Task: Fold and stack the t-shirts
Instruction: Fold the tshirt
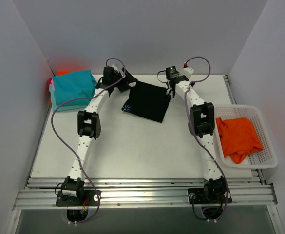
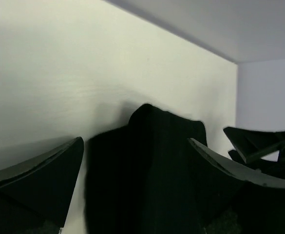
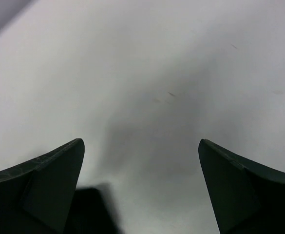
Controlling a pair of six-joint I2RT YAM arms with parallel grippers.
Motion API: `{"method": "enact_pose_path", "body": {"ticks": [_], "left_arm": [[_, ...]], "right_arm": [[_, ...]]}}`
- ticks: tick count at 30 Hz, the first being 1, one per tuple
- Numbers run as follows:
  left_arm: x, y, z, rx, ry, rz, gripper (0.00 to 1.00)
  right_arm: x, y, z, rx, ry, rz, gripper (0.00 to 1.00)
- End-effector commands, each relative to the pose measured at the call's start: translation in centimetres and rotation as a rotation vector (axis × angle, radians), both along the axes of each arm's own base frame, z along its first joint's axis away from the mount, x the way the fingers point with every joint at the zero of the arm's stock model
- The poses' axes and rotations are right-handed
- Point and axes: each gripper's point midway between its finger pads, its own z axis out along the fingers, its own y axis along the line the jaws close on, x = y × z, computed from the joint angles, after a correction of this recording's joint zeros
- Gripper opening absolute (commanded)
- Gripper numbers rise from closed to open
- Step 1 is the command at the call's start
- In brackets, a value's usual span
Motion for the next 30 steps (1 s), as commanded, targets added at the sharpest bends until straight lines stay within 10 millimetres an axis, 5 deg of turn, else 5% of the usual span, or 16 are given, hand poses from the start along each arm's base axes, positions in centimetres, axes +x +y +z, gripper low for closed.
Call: {"method": "enact_pose_path", "body": {"ticks": [1, 2, 4, 5, 9, 10, 12, 13, 18, 24, 30], "left_arm": [[-1.3, 2.3, 16.0, 0.018, -0.245, -0.003, 0.94], [-2.4, 3.2, 10.4, 0.066, -0.146, 0.020, 0.94], [-2.6, 4.9, 13.5, 0.086, -0.237, 0.056, 0.94], [-2.8, 5.5, 13.1, 0.100, -0.221, 0.060, 0.94], [-3.6, 8.0, 10.3, 0.211, -0.135, 0.074, 0.94], [-3.8, 8.3, 10.1, 0.229, -0.130, 0.077, 0.94], [-4.4, 9.2, 8.3, 0.294, -0.091, 0.081, 0.94], [-4.7, 9.4, 7.7, 0.311, -0.076, 0.078, 0.94], [-6.5, 10.3, 2.5, 0.411, 0.075, 0.034, 0.94], [-7.6, 9.8, -1.9, 0.439, 0.155, 0.013, 0.94], [-9.7, 5.7, -5.6, 0.431, 0.206, -0.076, 0.94]], "right_arm": [[-3.6, 1.8, 6.7, 0.000, -0.105, 0.043, 1.00], [-4.4, 1.8, 9.2, 0.018, -0.154, 0.045, 1.00], [-6.1, 2.2, 8.1, -0.008, -0.123, 0.058, 1.00], [-6.6, 2.0, 8.7, -0.019, -0.126, 0.053, 1.00], [-8.8, 2.1, 8.7, -0.035, -0.092, 0.063, 1.00], [-9.8, 1.9, 7.2, -0.042, -0.060, 0.073, 1.00], [-10.6, 1.9, 8.4, -0.013, -0.102, 0.078, 1.00], [-11.7, 1.5, 7.1, -0.017, -0.074, 0.081, 1.00], [-14.1, 0.5, 8.6, 0.010, -0.121, 0.078, 1.00], [-16.4, -0.7, 9.0, 0.034, -0.145, 0.080, 1.00], [-17.7, -1.7, 9.3, 0.055, -0.180, 0.067, 1.00]]}}
